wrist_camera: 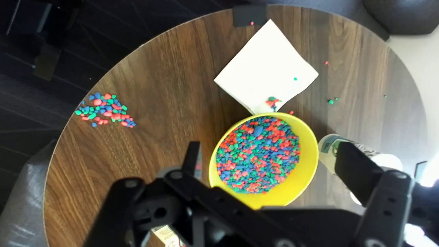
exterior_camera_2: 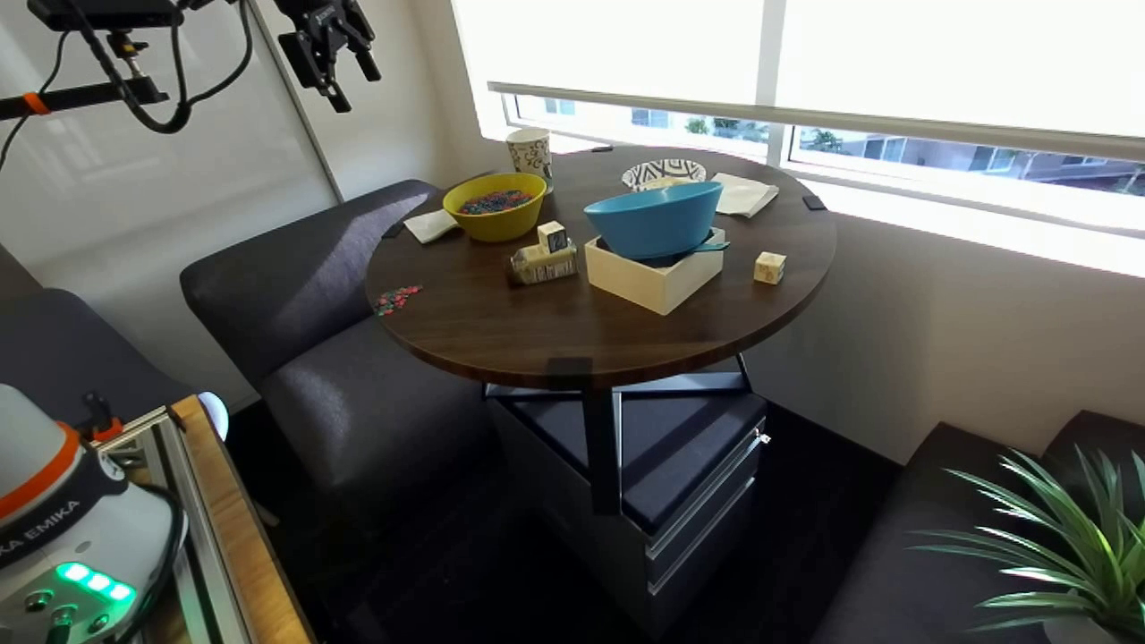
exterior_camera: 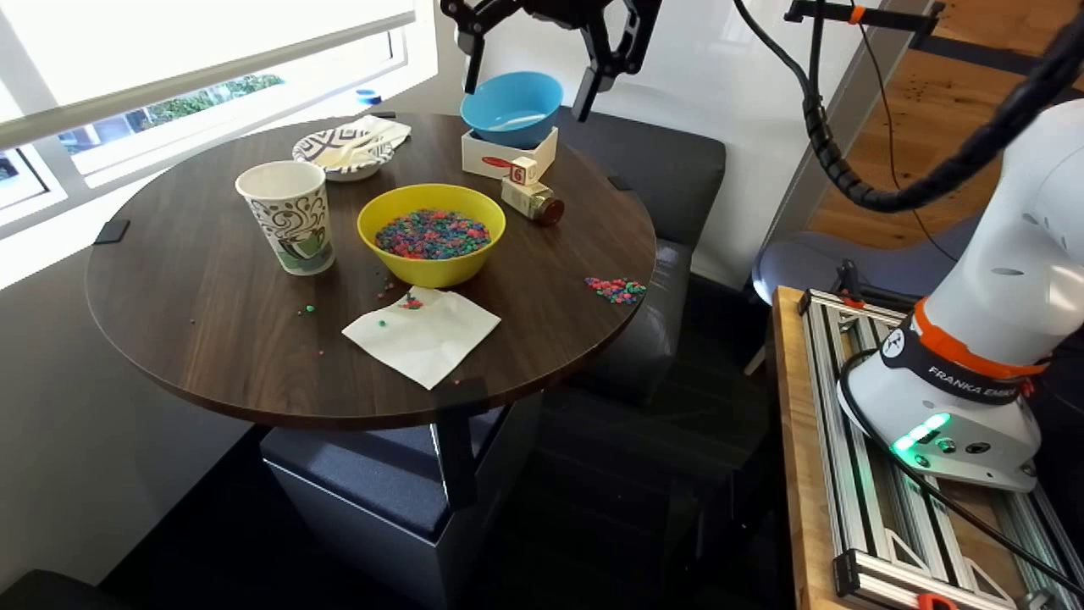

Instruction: Pick up the styrofoam cup and pour its content in the yellow bowl before putting it down on the table

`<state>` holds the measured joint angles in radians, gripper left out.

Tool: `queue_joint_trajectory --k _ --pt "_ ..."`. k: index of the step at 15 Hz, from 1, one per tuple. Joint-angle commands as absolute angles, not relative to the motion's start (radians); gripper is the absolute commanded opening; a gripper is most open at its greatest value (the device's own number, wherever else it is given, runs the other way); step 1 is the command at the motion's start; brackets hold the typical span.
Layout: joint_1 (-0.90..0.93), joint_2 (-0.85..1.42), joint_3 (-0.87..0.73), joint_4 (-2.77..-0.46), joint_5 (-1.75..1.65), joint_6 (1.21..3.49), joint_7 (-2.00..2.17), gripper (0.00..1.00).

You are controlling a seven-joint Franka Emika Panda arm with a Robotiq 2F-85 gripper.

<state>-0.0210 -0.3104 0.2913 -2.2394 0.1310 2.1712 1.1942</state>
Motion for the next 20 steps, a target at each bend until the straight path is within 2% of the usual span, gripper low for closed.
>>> queue_joint_trajectory --k 1,4,6,14,20 --pt "-0.035 -0.193 0.223 -2.155 0.105 2.103 1.284 1.0" --pt "-0.042 -0.119 0.164 -2.102 0.123 2.118 1.377 1.0" --pt "-0.018 -0.158 0.145 -2.146 0.109 2.138 1.311 1.0" --pt "-0.004 -0.163 0.142 -2.145 0.11 2.138 1.306 1.0" --pt "0.031 -0.003 0.183 -1.996 -0.147 2.259 1.325 1.0"
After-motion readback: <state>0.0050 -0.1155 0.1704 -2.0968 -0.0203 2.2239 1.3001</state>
